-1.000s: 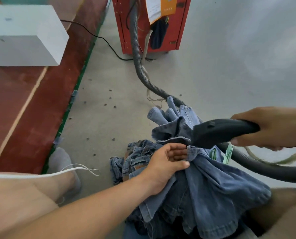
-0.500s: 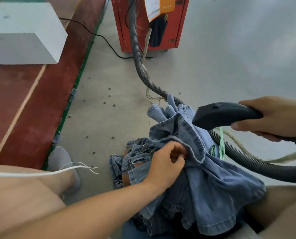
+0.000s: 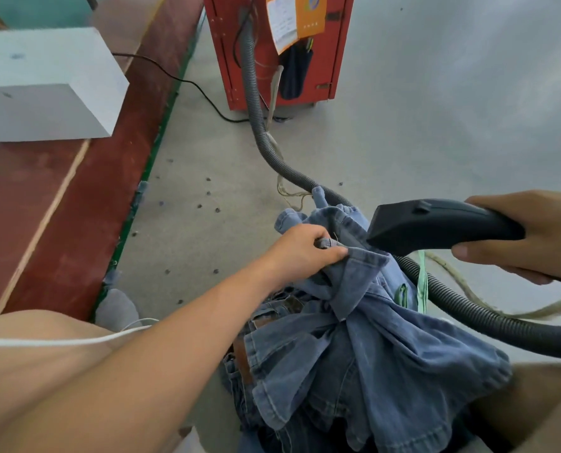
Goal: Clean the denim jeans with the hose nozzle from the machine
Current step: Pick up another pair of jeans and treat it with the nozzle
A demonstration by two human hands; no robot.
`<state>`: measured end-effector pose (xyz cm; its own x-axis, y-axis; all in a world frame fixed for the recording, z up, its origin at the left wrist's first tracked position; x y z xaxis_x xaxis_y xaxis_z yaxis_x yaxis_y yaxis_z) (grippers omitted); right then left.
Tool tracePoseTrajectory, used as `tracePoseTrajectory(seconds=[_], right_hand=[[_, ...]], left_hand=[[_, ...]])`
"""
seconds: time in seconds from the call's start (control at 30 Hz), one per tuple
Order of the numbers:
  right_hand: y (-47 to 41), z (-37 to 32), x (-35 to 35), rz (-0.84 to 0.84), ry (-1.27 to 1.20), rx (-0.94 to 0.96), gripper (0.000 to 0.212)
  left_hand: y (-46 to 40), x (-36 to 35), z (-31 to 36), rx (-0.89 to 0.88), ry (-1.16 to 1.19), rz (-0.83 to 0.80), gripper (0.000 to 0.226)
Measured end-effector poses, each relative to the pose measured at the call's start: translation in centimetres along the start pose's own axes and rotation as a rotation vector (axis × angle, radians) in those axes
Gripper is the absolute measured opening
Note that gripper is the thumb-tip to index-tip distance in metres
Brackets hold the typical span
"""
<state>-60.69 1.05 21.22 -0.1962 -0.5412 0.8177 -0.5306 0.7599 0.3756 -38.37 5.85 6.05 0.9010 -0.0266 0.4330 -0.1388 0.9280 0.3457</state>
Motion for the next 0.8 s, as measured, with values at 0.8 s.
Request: tracePoseTrajectory(seconds=[0.8], right_hand=[[-1.4,-2.4,-1.3,0.016,0.034,0.149,0.030]], left_hand=[[2.8,-1.4,1.2,0.042,0.562,-0.273,0.023]])
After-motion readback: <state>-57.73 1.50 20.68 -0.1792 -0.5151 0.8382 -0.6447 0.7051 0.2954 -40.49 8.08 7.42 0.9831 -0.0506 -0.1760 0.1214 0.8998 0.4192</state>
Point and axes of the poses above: each hand's wrist, its own y-axis away from the middle knuckle, its own x-axis out of the back of the hand, z = x × y, the point moved 9 cm from there along -y, towards the middle knuckle, and after that the axes turned 9 degrees about z, right-handed, at the moved point
